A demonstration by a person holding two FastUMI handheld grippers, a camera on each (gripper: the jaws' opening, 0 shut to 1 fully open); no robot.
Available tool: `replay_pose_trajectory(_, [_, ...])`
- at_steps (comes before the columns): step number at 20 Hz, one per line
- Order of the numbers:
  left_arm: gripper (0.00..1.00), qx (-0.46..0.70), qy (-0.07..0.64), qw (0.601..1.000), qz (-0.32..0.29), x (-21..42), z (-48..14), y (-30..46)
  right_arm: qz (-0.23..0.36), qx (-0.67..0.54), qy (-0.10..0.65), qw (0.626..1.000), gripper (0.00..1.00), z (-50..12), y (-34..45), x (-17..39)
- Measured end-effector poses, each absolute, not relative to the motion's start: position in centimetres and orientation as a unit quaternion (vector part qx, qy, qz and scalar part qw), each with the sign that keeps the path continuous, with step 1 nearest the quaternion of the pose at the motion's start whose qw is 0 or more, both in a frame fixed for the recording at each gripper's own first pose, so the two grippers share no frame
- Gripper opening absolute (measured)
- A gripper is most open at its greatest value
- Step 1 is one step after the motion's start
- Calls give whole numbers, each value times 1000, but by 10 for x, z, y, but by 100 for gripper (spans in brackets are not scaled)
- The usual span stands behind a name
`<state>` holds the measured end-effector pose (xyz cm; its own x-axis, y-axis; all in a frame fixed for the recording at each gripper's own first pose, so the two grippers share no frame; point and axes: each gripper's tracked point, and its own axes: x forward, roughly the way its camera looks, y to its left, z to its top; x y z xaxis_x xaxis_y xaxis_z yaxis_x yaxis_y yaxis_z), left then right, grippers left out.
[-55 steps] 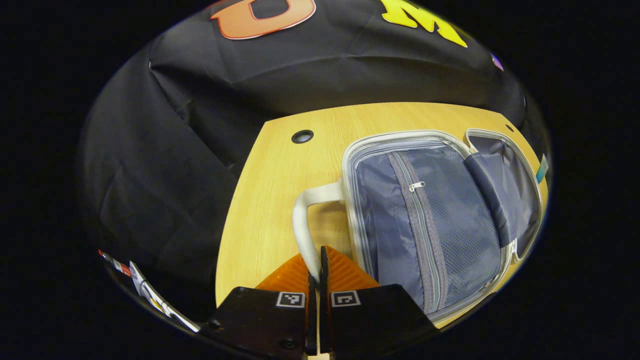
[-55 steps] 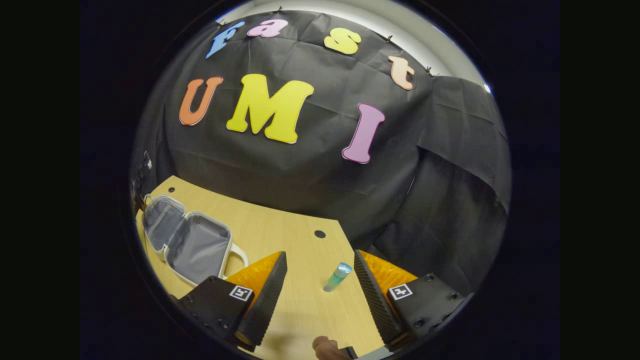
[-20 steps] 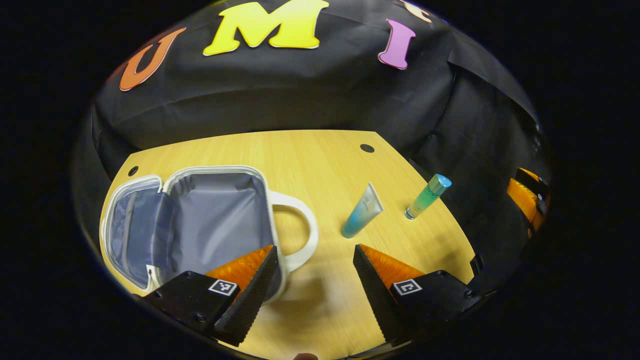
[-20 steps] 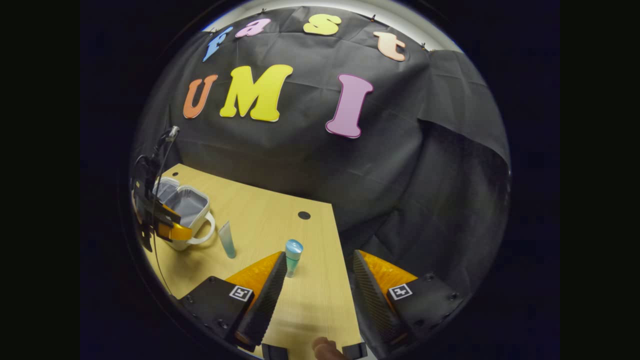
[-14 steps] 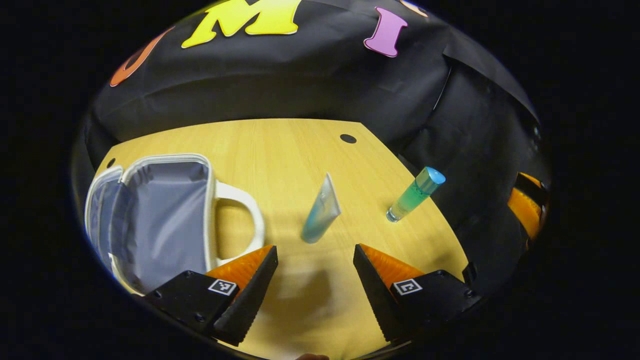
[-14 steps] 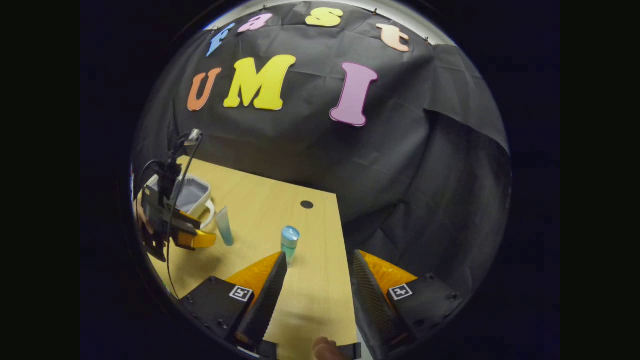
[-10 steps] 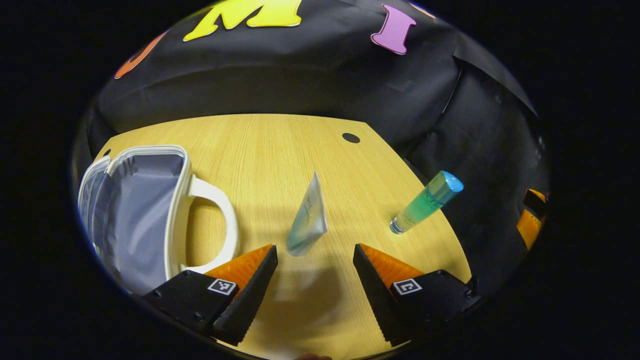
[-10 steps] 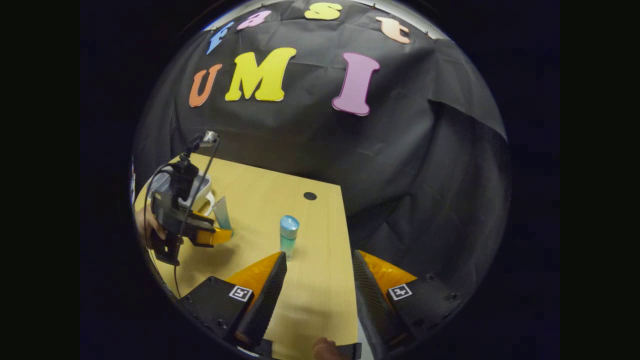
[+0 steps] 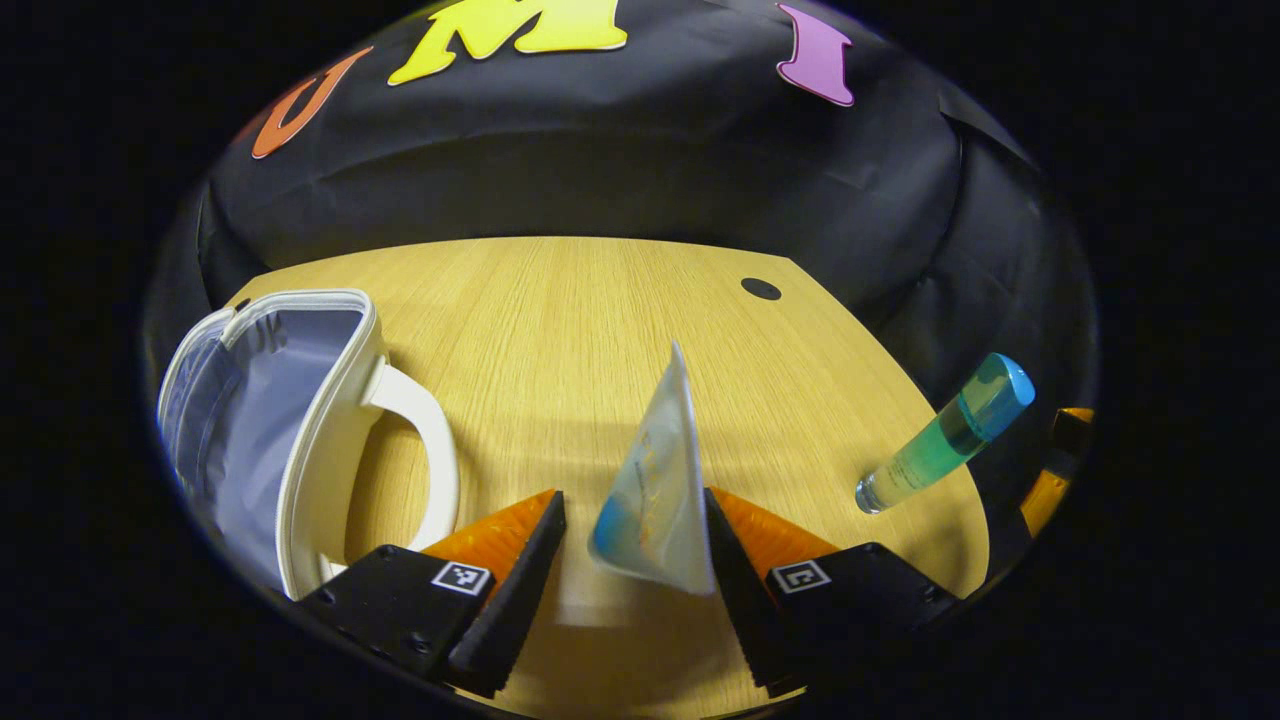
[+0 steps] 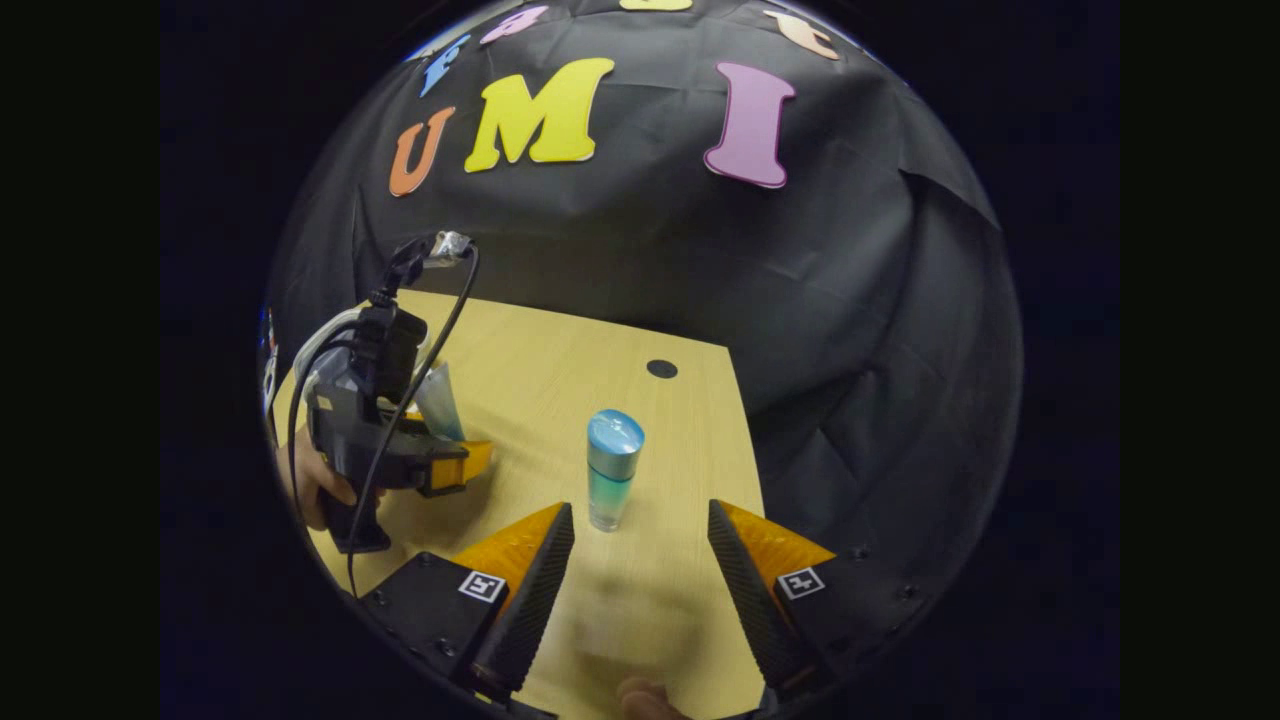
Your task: First open the suitcase, pack the skin care products into it, and then close the suitcase.
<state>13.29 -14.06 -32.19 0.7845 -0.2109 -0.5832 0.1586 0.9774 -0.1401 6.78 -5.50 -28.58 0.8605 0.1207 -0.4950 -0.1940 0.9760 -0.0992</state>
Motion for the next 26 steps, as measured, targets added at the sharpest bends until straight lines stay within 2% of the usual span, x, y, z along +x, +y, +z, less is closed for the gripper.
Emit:
replay_pose_trajectory(2, [73,-43,304,947,-92,135,-317,-138,84,-84,251,961,80,-292,-46,75])
replay_pose_trajectory(3, [61,-50,301,947,-101,135,-314,-143,86,-86,250,961,80,-294,-41,79])
replay_pose_trajectory(4, [63,-46,302,946,-106,133,-313,-142,87,-86,251,960,80,-298,-36,83])
replay_pose_trajectory(5, [47,-39,303,946,-108,132,-312,-141,86,-84,253,960,80,-302,-32,89])
replay_pose_trajectory(6, [43,-33,305,945,-112,131,-312,-140,80,-86,255,960,80,-306,-30,95])
replay_pose_trajectory(7, [47,-28,310,943,-117,128,-312,-139,77,-84,256,960,79,-311,-29,101])
replay_pose_trajectory(8, [33,-28,315,940,-126,125,-313,-140,72,-83,258,960,80,-315,-27,107])
replay_pose_trajectory(9, [38,-34,318,937,-142,119,-311,-144,66,-83,262,959,80,-321,-27,113])
replay_pose_trajectory(11, [37,-47,315,933,-168,109,-300,-150,64,-72,270,958,80,-330,-25,124])
replay_pose_trajectory(15, [35,-22,311,938,-151,82,-276,-131,62,-49,278,957,78,-343,-21,142])
replay_pose_trajectory(16, [35,-24,304,944,-129,76,-268,-119,64,-48,285,955,75,-350,-20,143])
replay_pose_trajectory(20, [35,-58,313,941,-111,46,-248,-88,53,-45,299,952,41,-355,-23,136])
replay_pose_trajectory(23, [34,-44,316,944,-83,34,-234,-44,53,-51,312,947,34,-355,-22,118])
replay_pose_trajectory(24, [39,-39,316,945,-77,30,-229,-28,56,-45,316,946,34,-353,-18,110])
replay_pose_trajectory(25, [34,-30,313,947,-67,27,-223,-10,54,-44,319,945,33,-351,-16,100])
replay_pose_trajectory(26, [34,-22,311,948,-56,27,-218,10,50,-44,320,945,34,-348,-15,91])
